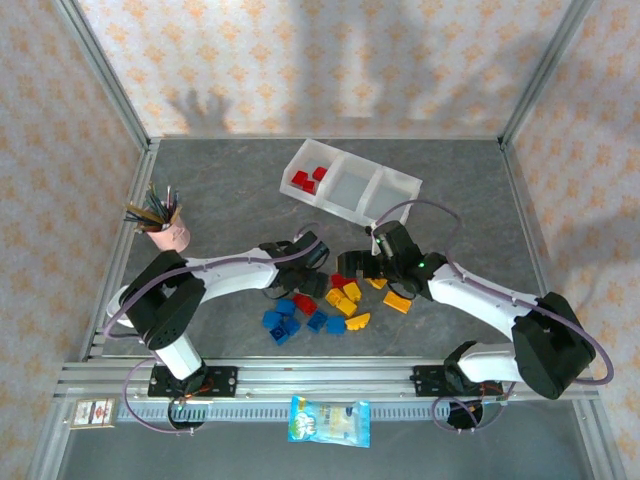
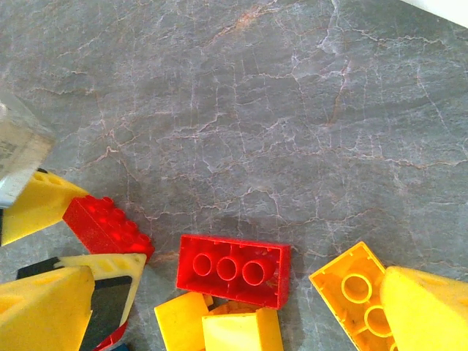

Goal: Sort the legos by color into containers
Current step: Pick up the lego from the middle-left of the table.

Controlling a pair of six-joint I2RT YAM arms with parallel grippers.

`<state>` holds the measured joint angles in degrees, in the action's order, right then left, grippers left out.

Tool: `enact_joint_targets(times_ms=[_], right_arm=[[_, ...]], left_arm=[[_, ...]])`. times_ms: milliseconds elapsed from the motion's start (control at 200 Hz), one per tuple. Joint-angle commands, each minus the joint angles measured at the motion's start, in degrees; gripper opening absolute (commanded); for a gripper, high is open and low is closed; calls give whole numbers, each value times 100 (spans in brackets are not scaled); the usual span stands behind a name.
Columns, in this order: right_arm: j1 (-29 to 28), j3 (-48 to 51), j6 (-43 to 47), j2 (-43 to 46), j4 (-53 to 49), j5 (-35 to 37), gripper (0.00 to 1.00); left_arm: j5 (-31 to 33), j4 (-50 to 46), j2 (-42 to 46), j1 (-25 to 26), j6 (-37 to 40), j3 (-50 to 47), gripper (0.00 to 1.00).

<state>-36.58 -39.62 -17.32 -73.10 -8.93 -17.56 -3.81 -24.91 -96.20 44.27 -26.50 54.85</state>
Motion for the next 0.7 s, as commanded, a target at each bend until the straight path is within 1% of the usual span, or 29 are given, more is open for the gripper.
enact_joint_targets(times_ms=[0, 195, 305, 365, 465, 516, 616, 696], right_arm=[[36, 59, -42, 137, 111, 149, 100], [79, 67, -60, 182, 149, 122, 100], [228, 0, -227, 182, 122, -132, 100], [367, -39, -347, 212, 125, -369, 100], [558, -51, -466, 360, 144, -551, 100], [637, -94, -459, 418, 87, -552, 100], [834, -240, -478, 414, -31, -570, 100], [991, -380, -516, 324, -87, -604, 100]], left_arm=[[159, 125, -141, 28, 78, 147, 80], [249, 152, -163, 20, 41, 129, 65], [236, 133, -12, 5, -11, 117, 56], [174, 176, 156, -23, -59, 140, 55], [433, 81, 398, -65, -129, 300, 55], [465, -2, 457, -162, -110, 478, 55], [773, -81, 515, -405, -90, 931, 54], [1035, -145, 381, -648, -23, 1456, 54]])
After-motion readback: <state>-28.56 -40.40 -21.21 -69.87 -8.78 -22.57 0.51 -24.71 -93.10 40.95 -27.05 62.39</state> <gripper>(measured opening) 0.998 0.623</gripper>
